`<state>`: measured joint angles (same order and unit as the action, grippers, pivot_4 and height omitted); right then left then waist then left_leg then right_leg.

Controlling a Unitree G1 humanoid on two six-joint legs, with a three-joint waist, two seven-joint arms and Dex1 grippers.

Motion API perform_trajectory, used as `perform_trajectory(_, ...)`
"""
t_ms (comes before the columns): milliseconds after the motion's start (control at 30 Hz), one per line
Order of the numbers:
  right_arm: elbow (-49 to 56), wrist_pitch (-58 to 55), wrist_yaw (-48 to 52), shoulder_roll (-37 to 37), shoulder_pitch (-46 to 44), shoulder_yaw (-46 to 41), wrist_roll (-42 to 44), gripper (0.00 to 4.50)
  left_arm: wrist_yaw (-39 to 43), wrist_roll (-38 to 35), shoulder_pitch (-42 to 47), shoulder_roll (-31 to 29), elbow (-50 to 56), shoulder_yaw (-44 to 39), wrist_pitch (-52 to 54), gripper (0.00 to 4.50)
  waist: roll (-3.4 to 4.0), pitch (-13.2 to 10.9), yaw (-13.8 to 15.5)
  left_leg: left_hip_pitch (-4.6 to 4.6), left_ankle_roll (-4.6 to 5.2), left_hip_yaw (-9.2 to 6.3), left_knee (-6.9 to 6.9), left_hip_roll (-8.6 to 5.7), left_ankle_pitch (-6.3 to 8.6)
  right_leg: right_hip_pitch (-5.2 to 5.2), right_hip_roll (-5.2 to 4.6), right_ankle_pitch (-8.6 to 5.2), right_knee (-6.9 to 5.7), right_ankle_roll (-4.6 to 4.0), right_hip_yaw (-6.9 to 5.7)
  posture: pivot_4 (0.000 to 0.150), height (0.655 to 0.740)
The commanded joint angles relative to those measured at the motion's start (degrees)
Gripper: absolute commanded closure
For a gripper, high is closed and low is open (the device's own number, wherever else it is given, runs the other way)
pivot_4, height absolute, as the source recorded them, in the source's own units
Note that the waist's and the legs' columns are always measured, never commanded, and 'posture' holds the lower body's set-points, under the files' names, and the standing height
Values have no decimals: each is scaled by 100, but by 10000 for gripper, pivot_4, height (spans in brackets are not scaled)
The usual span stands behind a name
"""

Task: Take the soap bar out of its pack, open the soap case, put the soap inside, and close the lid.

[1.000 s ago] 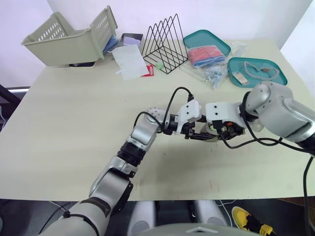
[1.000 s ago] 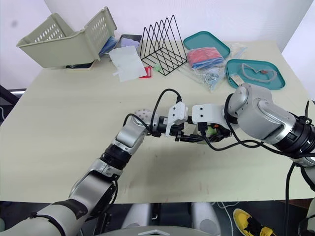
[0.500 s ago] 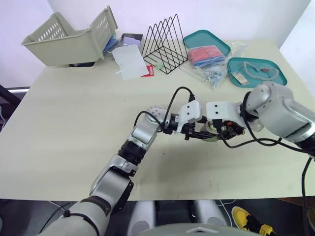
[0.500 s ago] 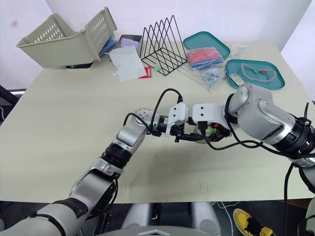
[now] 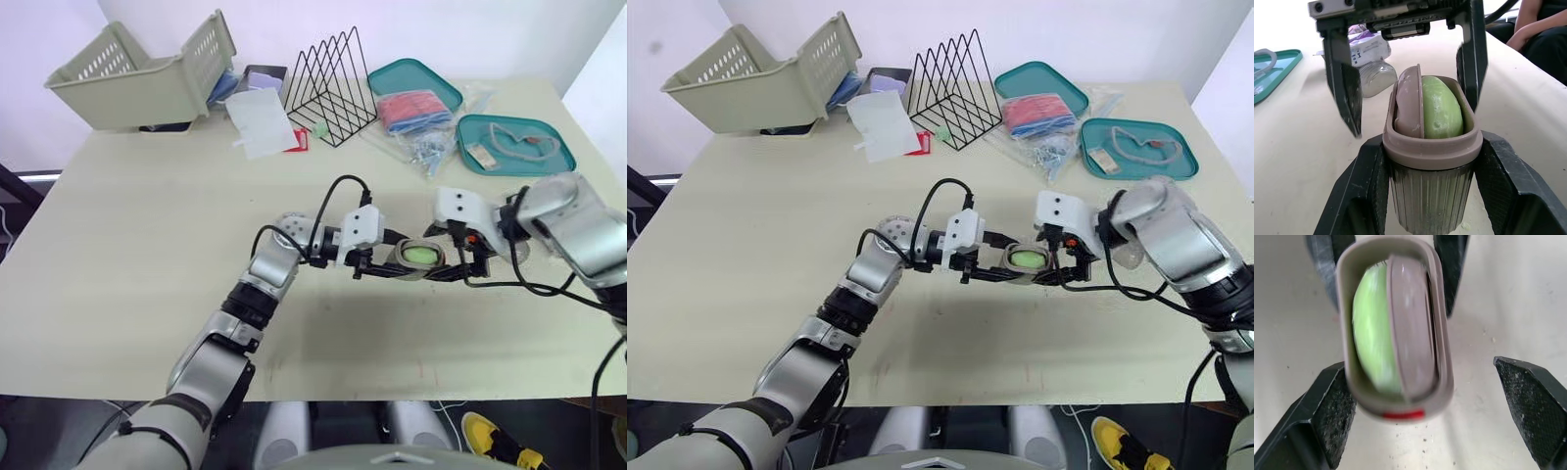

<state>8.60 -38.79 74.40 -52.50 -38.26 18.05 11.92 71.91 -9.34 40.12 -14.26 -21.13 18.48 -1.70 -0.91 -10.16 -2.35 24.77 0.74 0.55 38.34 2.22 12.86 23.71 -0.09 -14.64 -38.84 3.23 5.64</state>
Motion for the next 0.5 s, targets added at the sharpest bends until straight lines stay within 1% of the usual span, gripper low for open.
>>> perform_trajectory(33, -21, 1292, 76, 182, 620, -858, 450, 351, 99, -379, -90, -47, 117, -337, -47, 25404, 0, 0, -1, 0, 0, -3, 1, 0, 0, 0, 1, 0, 0, 0, -2, 1500, 7400)
perform_trajectory(67, -26, 1571, 81, 299, 836, -1041, 588, 351, 136, -443, -140, -60, 147, -379, -22, 25404, -1, 0, -10, -1, 0, -3, 0, 0, 0, -1, 2, 0, 0, 0, -1, 1500, 7400)
perform_trajectory(167, 48, 1771, -78, 735, 1409, -1530, 1095, 351, 246, -556, -319, -116, 244, -425, 59, 25404, -1, 0, -3, -4, 0, -7, 2, 1, 0, -5, 5, 0, -3, 0, -2, 1500, 7400)
perform_trajectory(233, 76, 2065, -73, 866, 1673, -1614, 1131, 351, 256, -617, -421, -120, 325, -439, 114, 25404, -1, 0, 3, -3, 0, -9, 4, 0, 0, -8, 5, 0, -2, 1, -4, 1500, 7400)
perform_trajectory(367, -23, 2666, -516, 1373, 2037, -1840, 1139, 351, 229, -747, -588, -78, 456, -484, 257, 25404, -3, 1, 5, -5, -1, -10, 9, 0, -1, -14, 3, 0, -1, 2, -3, 1500, 7400)
perform_trajectory(500, 15, 2977, -757, 1454, 2580, -2236, 1200, 351, 213, -677, -598, -66, 387, -476, 167, 25404, -3, 1, 36, -6, -1, -14, 10, -1, -1, -15, 5, 0, -3, 2, -7, 1500, 7400)
